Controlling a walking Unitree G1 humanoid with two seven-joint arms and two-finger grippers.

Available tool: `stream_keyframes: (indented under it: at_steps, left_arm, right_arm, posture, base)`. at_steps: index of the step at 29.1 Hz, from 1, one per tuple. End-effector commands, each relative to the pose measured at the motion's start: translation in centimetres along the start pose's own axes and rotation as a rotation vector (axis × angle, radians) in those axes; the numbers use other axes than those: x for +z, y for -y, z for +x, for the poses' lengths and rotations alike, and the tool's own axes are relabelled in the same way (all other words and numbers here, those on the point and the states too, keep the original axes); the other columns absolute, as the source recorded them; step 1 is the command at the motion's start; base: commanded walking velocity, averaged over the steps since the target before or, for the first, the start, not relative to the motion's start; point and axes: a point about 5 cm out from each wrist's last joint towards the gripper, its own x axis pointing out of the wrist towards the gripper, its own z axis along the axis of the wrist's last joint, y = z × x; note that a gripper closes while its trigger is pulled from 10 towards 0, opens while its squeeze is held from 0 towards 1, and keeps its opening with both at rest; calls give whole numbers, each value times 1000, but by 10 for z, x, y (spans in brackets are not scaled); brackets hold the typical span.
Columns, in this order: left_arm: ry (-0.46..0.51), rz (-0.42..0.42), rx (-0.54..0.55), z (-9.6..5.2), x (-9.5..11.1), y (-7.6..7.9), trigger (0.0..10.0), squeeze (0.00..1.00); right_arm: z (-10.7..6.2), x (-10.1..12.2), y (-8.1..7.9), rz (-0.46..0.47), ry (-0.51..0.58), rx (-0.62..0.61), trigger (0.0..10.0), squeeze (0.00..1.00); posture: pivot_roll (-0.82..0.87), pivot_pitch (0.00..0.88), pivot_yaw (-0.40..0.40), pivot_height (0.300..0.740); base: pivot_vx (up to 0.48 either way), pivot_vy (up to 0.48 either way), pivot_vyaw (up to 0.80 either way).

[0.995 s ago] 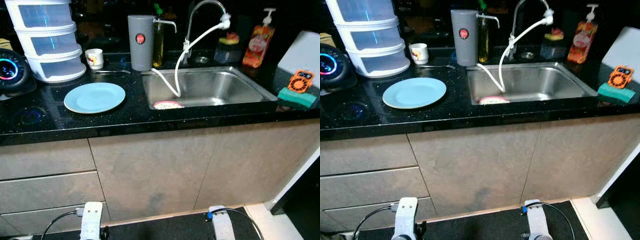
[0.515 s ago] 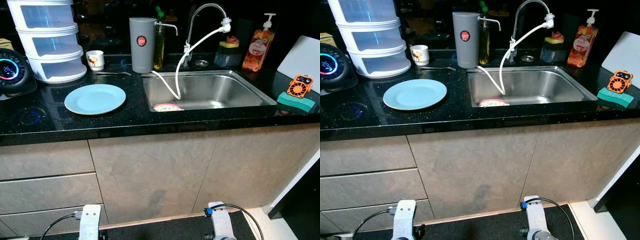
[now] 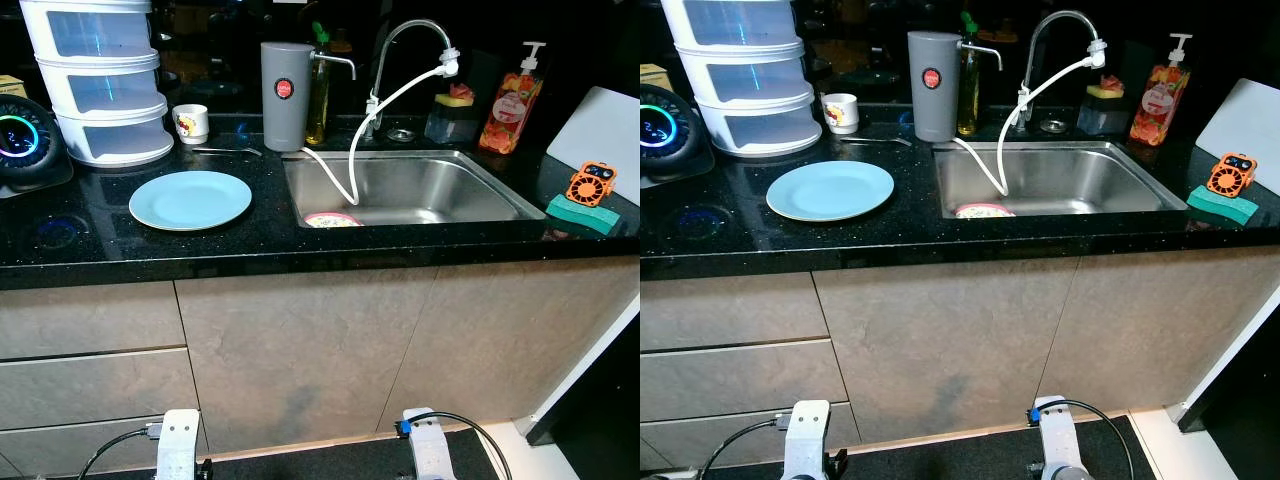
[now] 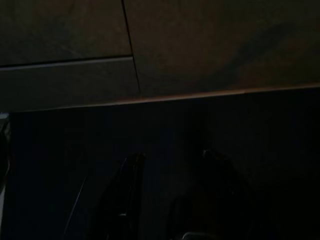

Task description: Kitchen organization

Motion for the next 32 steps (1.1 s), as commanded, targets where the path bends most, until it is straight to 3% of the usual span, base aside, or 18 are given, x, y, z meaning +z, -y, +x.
stream_keyframes:
  at_steps: [1,6,14,17,25,32]
  left_arm:
    - [-39,32,6,-2,-8,-5,10000,0]
    - [-30,0,34,0,-2,-7,10000,0]
    - [-42,59,-5,0,-3,-5,10000,0]
    - [-49,82,-14,0,-4,-6,10000,0]
    - [-44,51,-5,-3,-11,-2,10000,0]
    - [-54,55,-15,-7,-19,0,10000,0]
  right_arm:
    - [-1,-8,0,14,-28,-5,10000,0]
    - [-2,-14,5,-35,-62,1,10000,0]
    - [-2,-14,6,-13,-58,-5,10000,0]
    - [-2,-15,5,-10,-56,-3,10000,0]
    - [-4,-24,4,-64,-71,10,10000,0]
    - [-4,-26,2,-18,-82,5,10000,0]
  posture:
    - [-5,0,-48,740]
    - [14,0,-44,740]
    - [-18,4,-8,740]
    - [-24,8,-13,740]
    - [-18,73,-48,740]
    - [-9,90,-48,740]
  base:
    - [0,0,0]
    - [0,0,0]
    - [0,0,0]
    - [0,0,0]
    - [0,0,0]
    - [0,0,0]
